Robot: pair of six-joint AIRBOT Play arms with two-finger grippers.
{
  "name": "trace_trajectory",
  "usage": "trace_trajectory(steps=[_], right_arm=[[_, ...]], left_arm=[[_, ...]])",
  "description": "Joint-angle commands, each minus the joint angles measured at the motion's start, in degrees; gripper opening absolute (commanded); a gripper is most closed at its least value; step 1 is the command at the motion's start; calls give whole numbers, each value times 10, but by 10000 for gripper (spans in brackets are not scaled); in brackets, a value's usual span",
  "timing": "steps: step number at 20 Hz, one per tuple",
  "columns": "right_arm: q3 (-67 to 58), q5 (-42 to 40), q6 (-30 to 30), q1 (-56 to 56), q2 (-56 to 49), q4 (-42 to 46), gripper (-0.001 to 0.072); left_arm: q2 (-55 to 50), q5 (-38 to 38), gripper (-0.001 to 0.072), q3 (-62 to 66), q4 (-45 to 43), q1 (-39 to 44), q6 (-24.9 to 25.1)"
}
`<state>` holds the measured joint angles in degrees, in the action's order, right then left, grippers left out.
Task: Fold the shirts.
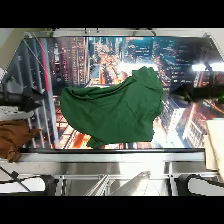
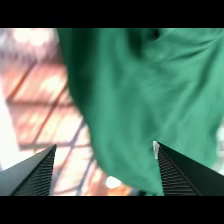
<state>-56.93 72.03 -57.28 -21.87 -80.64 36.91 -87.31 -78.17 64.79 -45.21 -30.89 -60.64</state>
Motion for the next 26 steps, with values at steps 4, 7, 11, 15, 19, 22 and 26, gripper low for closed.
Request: trace_trajectory(steps=[4,7,11,15,19,22,26], right_arm=[[200,-14,-13,48,10,13,406],[239,-32,-20,95,10,2,406],[247,-45,-45,149,10,-1,406],[247,-74,5,175,10,-77,44],[233,-78,19,153,10,-80,24],[217,-85,15,82,12,-61,24],[214,-116,12,4,16,-61,24]], left_arm=[[-42,66,633,-64,-41,34,-3],[-90,63,633,-9,-40,82,-6],[-153,64,634,85,-41,135,-26],[-218,45,633,171,-41,167,-59],[-243,-20,633,228,-45,175,-59],[-243,-45,634,257,-47,152,-74],[-243,-53,634,227,-48,123,-88]])
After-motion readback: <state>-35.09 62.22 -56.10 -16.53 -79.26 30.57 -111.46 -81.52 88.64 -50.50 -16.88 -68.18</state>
